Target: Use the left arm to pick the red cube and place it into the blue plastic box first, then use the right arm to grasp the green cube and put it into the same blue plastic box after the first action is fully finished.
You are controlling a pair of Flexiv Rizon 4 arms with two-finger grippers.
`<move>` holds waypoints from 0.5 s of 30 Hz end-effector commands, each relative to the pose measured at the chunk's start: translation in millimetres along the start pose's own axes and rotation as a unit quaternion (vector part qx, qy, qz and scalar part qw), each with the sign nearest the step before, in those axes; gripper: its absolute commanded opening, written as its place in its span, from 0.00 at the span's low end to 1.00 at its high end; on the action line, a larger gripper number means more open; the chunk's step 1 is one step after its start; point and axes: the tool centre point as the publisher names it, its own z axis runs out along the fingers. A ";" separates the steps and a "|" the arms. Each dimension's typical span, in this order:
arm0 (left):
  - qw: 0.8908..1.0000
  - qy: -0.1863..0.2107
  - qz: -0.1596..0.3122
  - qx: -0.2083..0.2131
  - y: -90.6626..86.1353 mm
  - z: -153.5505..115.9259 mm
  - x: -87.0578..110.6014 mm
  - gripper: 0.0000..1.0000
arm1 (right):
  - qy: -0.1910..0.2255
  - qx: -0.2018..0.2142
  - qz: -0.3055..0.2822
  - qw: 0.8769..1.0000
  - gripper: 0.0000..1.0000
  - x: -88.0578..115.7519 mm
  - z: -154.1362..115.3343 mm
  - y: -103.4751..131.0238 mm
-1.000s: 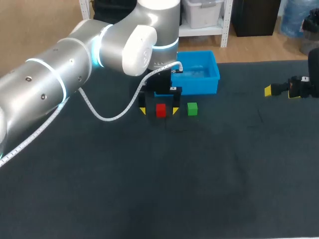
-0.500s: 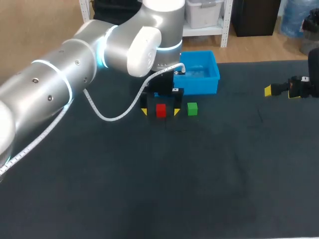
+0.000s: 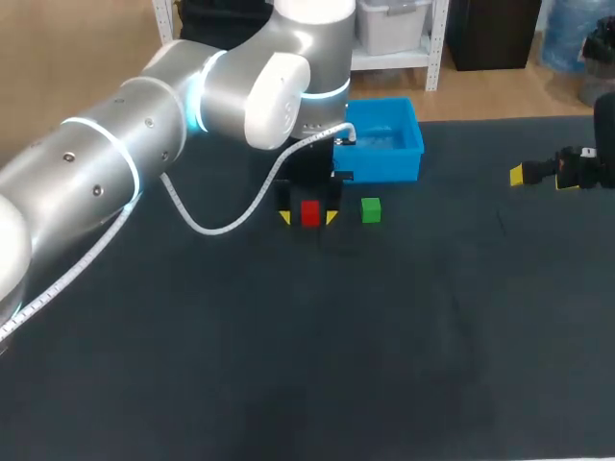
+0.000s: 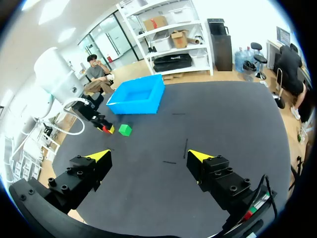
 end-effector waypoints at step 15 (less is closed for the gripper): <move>1.000 -0.001 0.002 0.002 2.3 -2.8 0.9 0.00 | 0.000 0.000 0.000 1.000 1.00 -0.2 0.2 -0.3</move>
